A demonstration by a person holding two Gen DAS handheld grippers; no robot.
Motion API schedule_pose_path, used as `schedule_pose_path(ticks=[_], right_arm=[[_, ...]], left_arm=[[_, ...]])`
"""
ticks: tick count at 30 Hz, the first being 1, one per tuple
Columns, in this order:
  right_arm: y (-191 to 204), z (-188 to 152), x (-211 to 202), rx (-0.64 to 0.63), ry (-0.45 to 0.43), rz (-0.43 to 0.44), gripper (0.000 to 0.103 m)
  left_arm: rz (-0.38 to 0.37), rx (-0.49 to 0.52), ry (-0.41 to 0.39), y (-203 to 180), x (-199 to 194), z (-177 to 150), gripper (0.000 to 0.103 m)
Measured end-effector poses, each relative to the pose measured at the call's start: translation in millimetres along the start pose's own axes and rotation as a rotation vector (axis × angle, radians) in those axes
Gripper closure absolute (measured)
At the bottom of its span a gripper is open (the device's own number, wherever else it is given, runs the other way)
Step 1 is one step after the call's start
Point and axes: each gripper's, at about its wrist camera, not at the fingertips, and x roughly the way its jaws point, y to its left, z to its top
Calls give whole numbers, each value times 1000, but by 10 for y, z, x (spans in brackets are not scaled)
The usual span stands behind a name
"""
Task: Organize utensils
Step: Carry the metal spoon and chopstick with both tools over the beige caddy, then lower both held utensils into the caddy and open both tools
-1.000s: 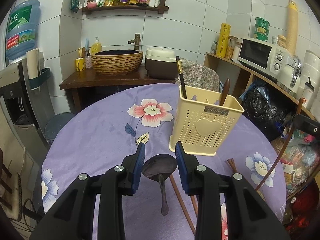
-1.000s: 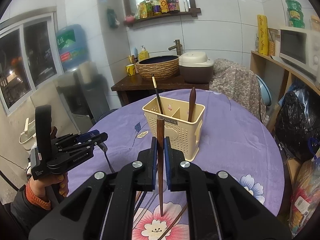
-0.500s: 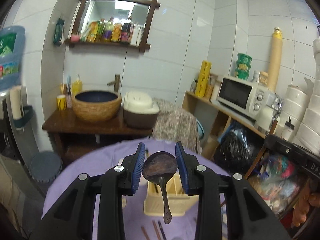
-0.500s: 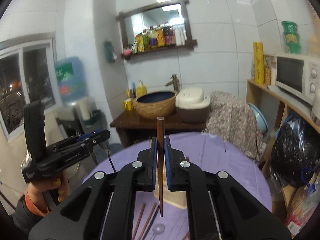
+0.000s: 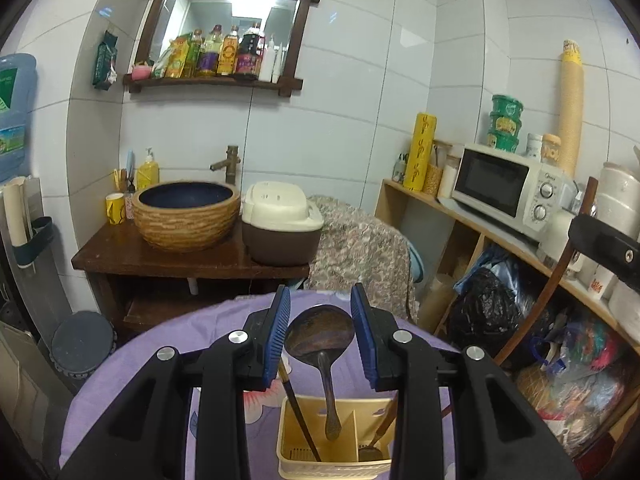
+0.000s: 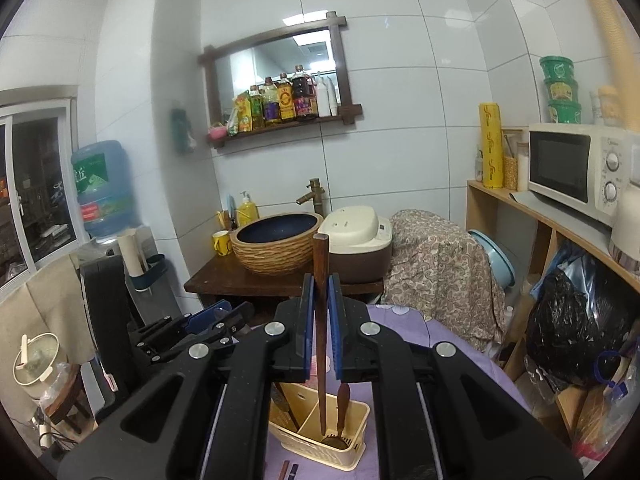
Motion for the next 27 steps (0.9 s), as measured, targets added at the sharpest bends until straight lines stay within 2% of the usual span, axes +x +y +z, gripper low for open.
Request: schedule_pose_path(ticks=[13, 27], right_arm=[[-127, -711, 442, 42, 136, 10, 95], [-243, -972, 634, 82, 193, 5, 95]], left_arm=[[9, 1, 79, 112, 226, -598, 71], [2, 29, 158, 82, 427, -906, 71]])
